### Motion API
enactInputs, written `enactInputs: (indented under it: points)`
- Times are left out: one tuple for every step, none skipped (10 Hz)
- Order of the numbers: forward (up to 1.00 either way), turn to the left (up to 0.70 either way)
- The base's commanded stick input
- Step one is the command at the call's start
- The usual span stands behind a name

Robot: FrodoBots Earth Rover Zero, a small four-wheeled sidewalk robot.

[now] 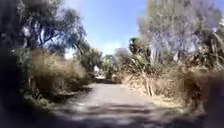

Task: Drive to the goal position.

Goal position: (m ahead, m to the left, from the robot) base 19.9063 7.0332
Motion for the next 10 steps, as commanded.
enactInputs:
  points:
    - [1.0,0.1]
    - [1.0,0.0]
    - [1.0,0.0]
    - [1.0,0.0]
    - [1.0,0.0]
    - [1.0,0.0]
    - [1.0,0.0]
    - [1.0,0.0]
    - [1.0,0.0]
    - [1.0,0.0]
